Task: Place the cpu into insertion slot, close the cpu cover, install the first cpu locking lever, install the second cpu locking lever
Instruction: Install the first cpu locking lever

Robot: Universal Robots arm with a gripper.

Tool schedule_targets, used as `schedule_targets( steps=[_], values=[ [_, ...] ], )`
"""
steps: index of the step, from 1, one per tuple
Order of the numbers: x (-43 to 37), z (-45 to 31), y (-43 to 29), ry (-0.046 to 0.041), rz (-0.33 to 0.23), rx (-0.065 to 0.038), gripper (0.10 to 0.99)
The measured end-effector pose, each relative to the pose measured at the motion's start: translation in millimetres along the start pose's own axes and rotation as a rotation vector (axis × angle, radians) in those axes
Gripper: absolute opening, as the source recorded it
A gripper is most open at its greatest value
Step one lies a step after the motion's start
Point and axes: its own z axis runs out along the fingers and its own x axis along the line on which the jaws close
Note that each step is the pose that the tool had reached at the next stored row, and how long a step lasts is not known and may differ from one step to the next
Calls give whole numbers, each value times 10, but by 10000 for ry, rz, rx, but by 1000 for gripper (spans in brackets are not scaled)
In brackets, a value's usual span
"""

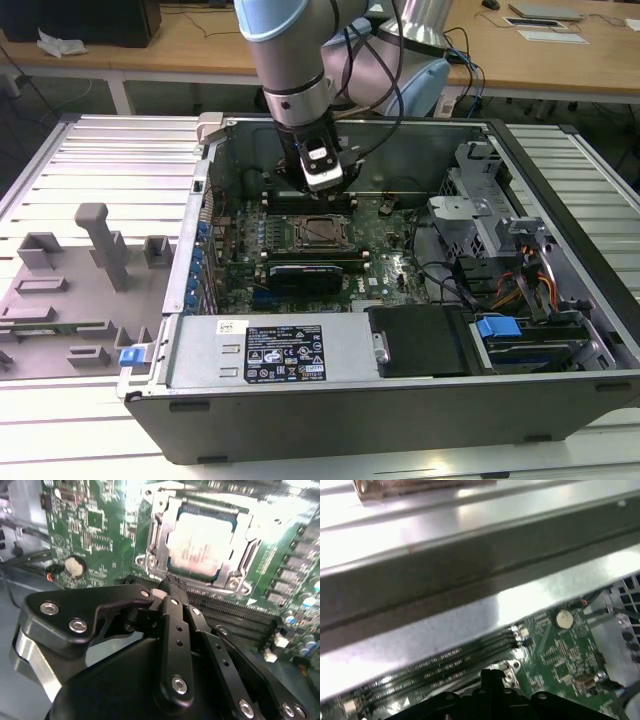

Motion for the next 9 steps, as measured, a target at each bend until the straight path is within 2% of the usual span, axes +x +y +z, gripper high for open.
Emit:
schedule_targets(
  steps=[4, 5, 6, 7, 8, 9],
  values=[
    [0, 0, 0, 9, -1, 8, 106],
    [-1, 2, 1, 73, 5, 27, 106],
    [-9, 5, 3, 361, 28, 105, 106],
    [-21, 9, 4, 687, 50, 215, 106],
    [-38, 14, 3, 1142, 78, 380, 106],
    [-44, 16, 2, 1311, 87, 441, 106]
  ],
)
